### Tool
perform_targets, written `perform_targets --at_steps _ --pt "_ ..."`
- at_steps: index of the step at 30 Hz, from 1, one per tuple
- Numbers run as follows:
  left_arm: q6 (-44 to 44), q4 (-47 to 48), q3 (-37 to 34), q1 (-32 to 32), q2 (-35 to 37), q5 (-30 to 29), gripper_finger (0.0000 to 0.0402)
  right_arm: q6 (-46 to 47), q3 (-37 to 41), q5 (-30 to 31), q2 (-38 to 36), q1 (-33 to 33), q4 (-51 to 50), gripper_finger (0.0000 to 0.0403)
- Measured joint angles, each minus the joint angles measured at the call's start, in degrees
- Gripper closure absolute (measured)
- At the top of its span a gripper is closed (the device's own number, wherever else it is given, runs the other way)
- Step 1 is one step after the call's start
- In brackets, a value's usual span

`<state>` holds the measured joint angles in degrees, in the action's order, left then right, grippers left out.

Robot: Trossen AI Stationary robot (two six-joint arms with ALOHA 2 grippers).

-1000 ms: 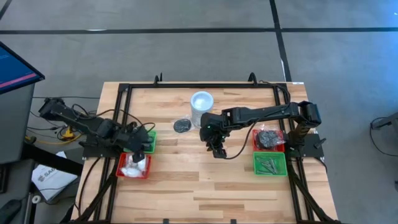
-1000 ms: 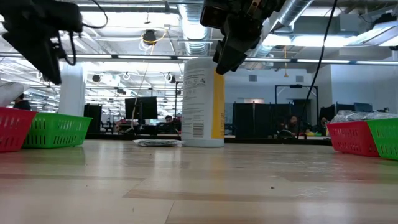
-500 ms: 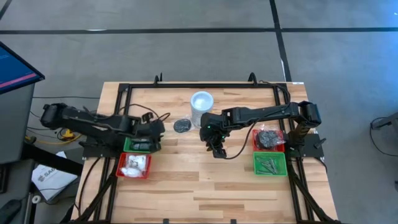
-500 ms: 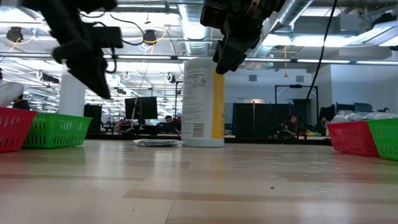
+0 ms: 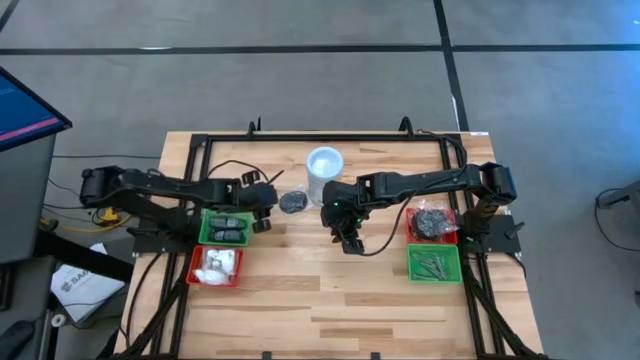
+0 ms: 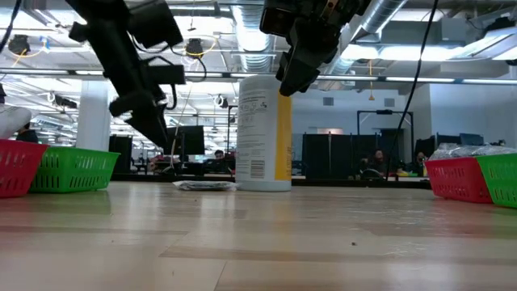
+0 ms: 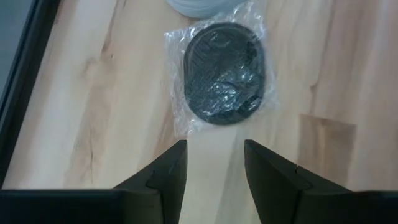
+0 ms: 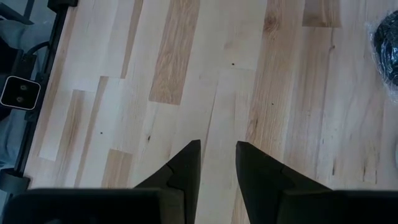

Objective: Pick & Place Travel size toiletries
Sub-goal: Put the hairbrush into the right red bin

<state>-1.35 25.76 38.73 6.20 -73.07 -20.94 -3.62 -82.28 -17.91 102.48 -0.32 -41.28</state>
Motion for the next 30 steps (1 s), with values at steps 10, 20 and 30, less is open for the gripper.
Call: perform_targets --at_steps 10,20,30 --pt "-7.96 -3.86 -0.01 2.44 -8.31 0.21 0.0253 0.02 0.00 -0.02 0.00 -0.04 0.00 0.0310" --pt "-9.40 -6.97 -0.01 4.90 -10.50 0.21 0.0214 0.02 0.00 -0.01 0.00 -0.04 0.44 0.0310" --pt "-10.44 -9.30 -0.01 10.16 -10.50 12.28 0.0174 0.00 0.00 -0.01 0.00 -0.04 0.63 0.0310"
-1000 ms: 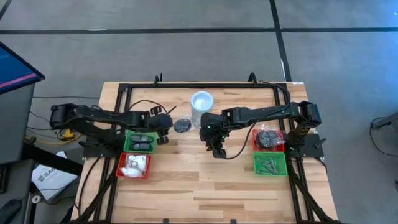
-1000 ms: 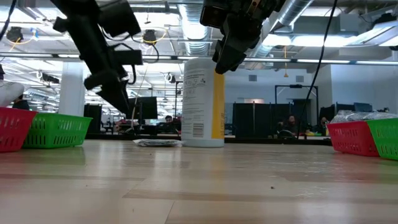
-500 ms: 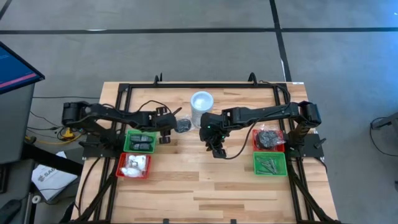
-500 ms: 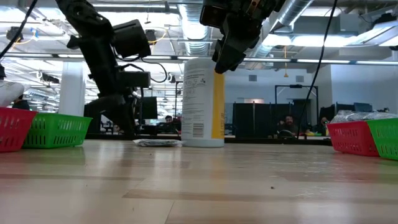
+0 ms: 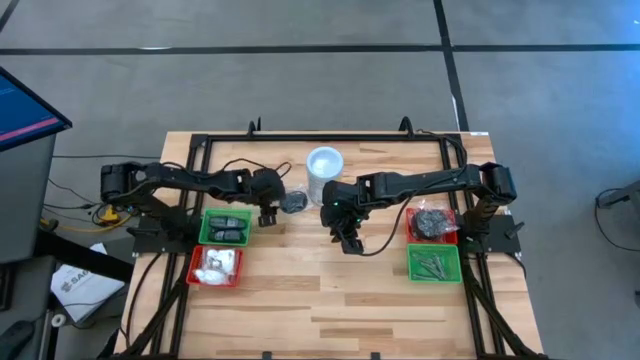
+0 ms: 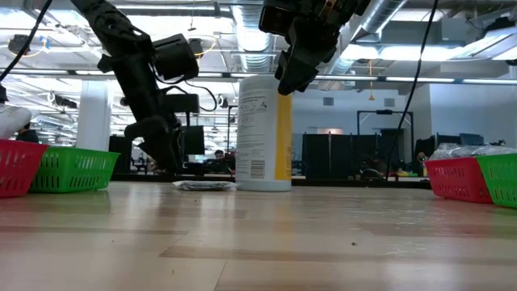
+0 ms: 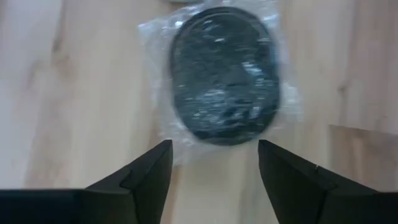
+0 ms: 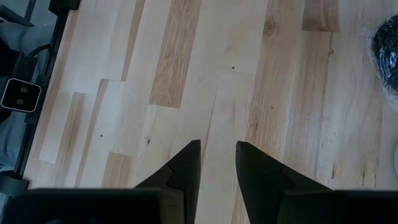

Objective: Pick & Place Travel size toiletries
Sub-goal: Put the hairbrush into the right red bin

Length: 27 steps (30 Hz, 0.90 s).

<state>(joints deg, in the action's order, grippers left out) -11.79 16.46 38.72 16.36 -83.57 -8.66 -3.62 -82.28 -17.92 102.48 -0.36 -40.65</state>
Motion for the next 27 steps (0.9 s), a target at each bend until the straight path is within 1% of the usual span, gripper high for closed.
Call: perform_targets --at_steps 4,9,11,15,19,22,27 --pt "0.00 -0.38 0.00 2.45 0.00 0.27 0.0177 0.00 0.00 -0.01 0.00 0.00 -0.01 0.0310" --pt "-0.09 -0.91 0.00 5.70 -0.72 6.21 0.0179 0.00 0.00 0.01 0.00 0.00 0.01 0.0310" --pt "-1.87 -1.04 0.00 6.62 -1.62 7.65 0.0179 0.00 0.00 0.01 0.00 0.00 0.07 0.0310" --pt "-5.60 -1.30 0.00 7.70 -4.12 8.10 0.0179 0.02 0.00 -0.02 0.00 0.00 0.31 0.0310" --pt "-5.97 -1.81 0.00 8.72 -6.07 7.67 0.0179 0.01 0.00 -0.02 0.00 0.00 0.40 0.0310" --pt "-6.11 -3.18 0.09 9.16 -6.79 8.19 0.0179 0.01 0.00 -0.01 0.00 0.00 0.42 0.0310" --pt "-11.08 -3.96 0.11 9.18 -6.95 9.96 0.0179 0.00 0.00 -0.02 0.00 0.00 0.42 0.0310"
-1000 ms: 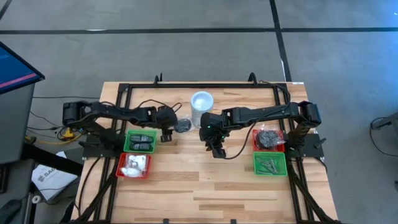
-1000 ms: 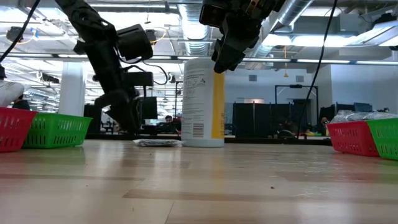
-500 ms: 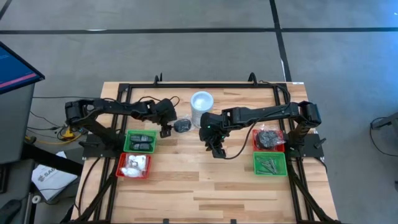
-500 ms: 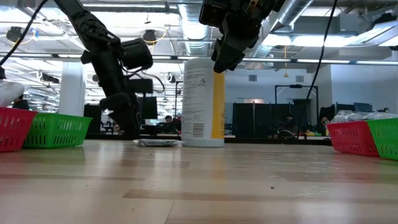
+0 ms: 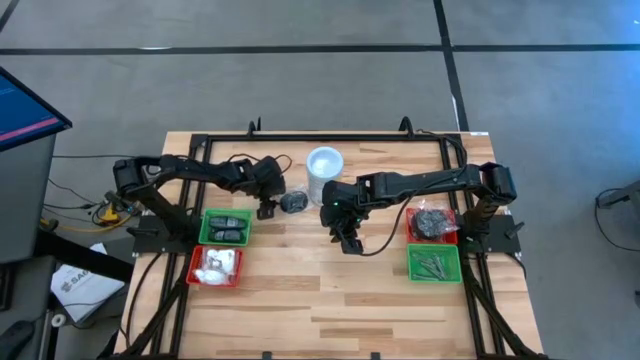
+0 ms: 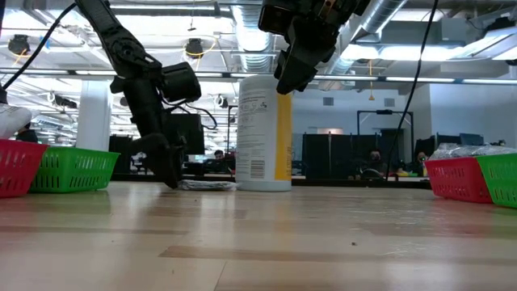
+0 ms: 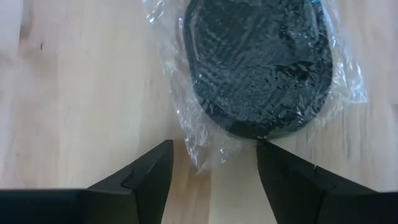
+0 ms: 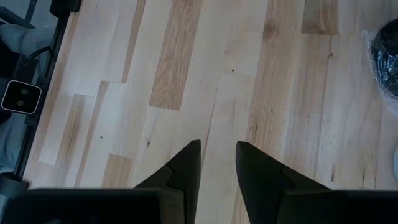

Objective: Pick & Place Travel size toiletries
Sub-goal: Put the hairbrush into the right red bin

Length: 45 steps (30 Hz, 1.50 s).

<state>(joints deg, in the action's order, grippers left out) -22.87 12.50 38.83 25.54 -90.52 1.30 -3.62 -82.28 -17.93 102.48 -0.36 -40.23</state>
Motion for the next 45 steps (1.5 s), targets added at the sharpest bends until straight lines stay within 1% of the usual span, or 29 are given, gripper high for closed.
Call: perform_targets --at_steps 5,8,10,12,18,19,25,31,37,45 --pt "-2.58 0.00 -0.06 0.00 -0.09 2.92 0.0182 0.00 0.00 0.00 0.00 0.00 0.00 0.0310" --pt "-2.61 0.03 -0.09 0.00 -0.09 3.42 0.0200 0.00 0.00 0.00 0.00 0.00 0.00 0.0310" --pt "-2.61 0.04 -0.09 0.00 -0.11 3.42 0.0224 0.00 0.00 0.00 0.00 0.00 0.00 0.0310" --pt "-2.61 0.12 -0.11 0.00 -0.11 3.40 0.0255 0.00 0.00 0.00 0.00 0.00 0.00 0.0310" --pt "-2.59 -0.03 -0.11 -0.11 -0.11 3.05 0.0376 0.02 0.00 0.00 0.00 0.00 0.00 0.0310" --pt "-2.36 -0.03 -0.11 -0.11 -0.11 3.03 0.0388 0.02 0.00 0.00 0.00 0.00 0.00 0.0310" --pt "-0.84 0.37 -0.11 -0.96 0.18 3.10 0.0401 0.04 0.00 0.00 0.00 0.00 0.00 0.0310" --pt "-0.46 1.87 -0.15 -5.00 3.14 3.17 0.0401 0.08 0.00 0.00 0.00 0.00 -0.02 0.0310" --pt "-0.43 3.30 -0.15 -10.83 9.08 -0.66 0.0401 0.05 0.00 0.00 0.00 0.00 0.00 0.0310" --pt "-0.33 3.62 -0.13 -20.61 15.98 -2.06 0.0401 0.04 0.02 0.00 0.00 0.00 2.13 0.0310"
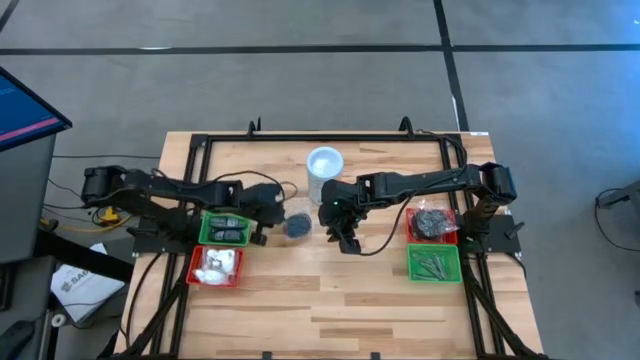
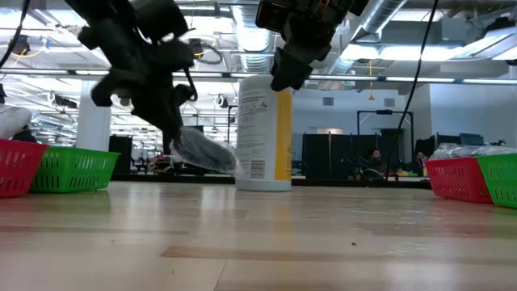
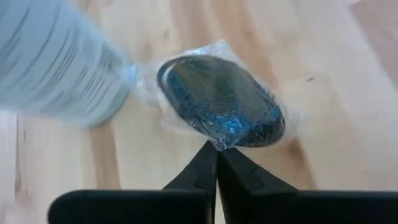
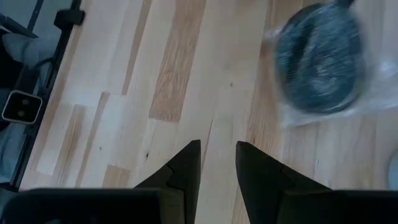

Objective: Pick & Place Travel size toiletries
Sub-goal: Put the hairbrush into the right red bin

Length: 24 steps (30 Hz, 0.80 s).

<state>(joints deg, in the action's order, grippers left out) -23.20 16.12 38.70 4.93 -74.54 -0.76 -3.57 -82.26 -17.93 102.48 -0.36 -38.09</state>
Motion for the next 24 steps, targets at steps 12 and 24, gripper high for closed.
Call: perform_targets --at_steps 12,24 --pt "0.11 -0.31 2.07 -14.56 0.92 -10.15 0.0401 -0.55 0.00 0.00 -0.02 -0.01 4.70 0.0310" --pt "0.11 -0.53 5.68 -19.13 0.90 -11.84 0.0401 -2.43 0.00 0.00 -0.02 0.00 8.47 0.0298"
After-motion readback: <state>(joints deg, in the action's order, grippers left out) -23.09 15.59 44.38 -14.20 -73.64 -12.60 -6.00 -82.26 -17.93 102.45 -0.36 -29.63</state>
